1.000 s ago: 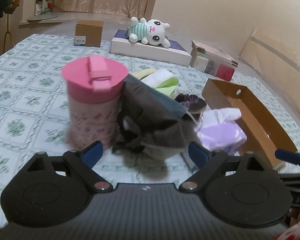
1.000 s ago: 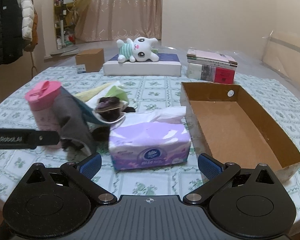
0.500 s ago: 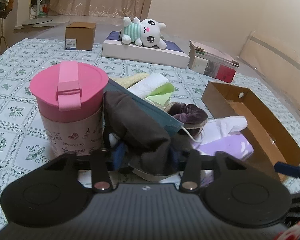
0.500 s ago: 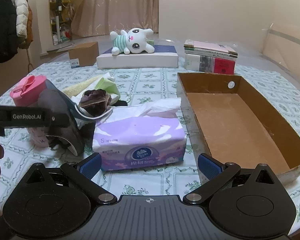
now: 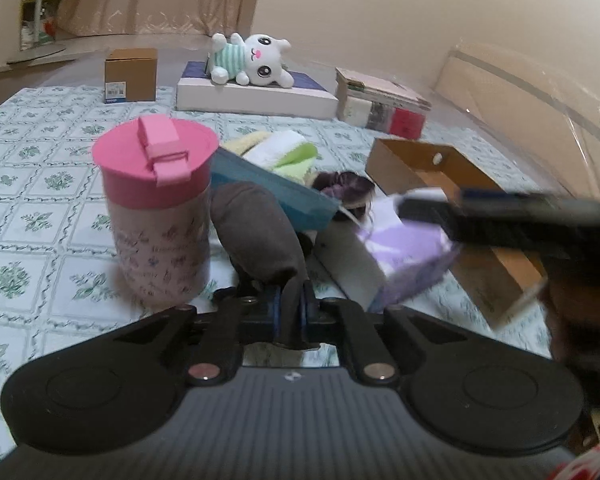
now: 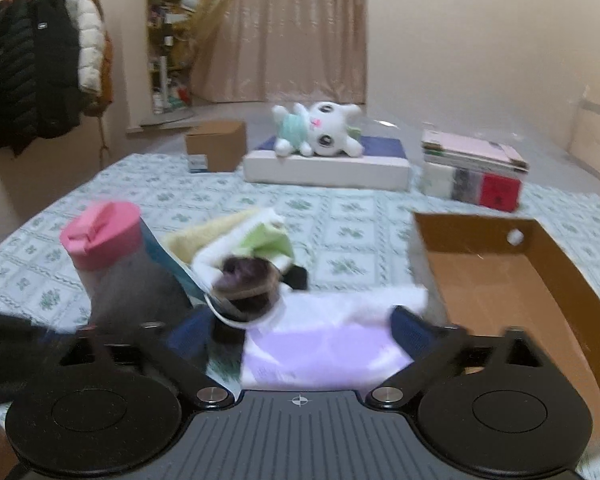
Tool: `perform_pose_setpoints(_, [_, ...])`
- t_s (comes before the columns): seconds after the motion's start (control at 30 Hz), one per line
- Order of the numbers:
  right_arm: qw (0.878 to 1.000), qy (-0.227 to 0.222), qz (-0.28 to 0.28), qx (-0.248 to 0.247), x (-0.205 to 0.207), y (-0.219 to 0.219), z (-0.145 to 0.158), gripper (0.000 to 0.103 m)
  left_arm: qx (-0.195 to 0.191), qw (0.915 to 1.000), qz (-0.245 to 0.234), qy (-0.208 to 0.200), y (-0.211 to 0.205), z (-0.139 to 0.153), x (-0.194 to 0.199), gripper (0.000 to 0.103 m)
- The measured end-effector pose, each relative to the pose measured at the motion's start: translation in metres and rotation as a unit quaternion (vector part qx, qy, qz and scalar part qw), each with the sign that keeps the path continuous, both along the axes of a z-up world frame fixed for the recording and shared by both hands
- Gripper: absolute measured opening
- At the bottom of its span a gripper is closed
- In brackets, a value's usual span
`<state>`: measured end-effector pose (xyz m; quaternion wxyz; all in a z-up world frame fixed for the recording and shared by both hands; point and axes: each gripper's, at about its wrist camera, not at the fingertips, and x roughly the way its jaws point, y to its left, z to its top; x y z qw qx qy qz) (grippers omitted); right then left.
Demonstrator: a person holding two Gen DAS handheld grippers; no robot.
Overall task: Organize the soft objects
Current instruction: 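Grasp the dark grey cloth with the left gripper while the right gripper grasps the dark scrunchie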
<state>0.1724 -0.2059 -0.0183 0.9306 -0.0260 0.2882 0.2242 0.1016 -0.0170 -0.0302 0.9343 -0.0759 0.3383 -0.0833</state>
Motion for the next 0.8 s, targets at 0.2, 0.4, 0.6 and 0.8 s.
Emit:
perform_pose_setpoints(0.2, [0.999, 0.011, 0.033, 0.007, 0.033, 0.024, -0.002, 0.070, 0.005, 1.0000, -0.001, 0.005, 0.013, 0.001, -0.015, 0.007])
perform_pose_setpoints(0.4, [0.998, 0.041, 0.050, -0.015, 0.053, 0.043, -0.016, 0.049, -0.010, 0.9999, 0.002, 0.005, 0.021, 0.002, -0.014, 0.007])
perform_pose_setpoints(0.6, [0.998, 0.041, 0.044, -0.010, 0.045, 0.042, -0.014, 0.018, -0.012, 0.9999, 0.001, 0.000, 0.022, 0.006, -0.014, 0.007])
perform_pose_setpoints(0.8, [1.000, 0.015, 0.027, -0.001, 0.027, 0.034, 0.006, 0.014, -0.010, 0.9998, -0.002, -0.019, 0.016, 0.023, -0.025, 0.007])
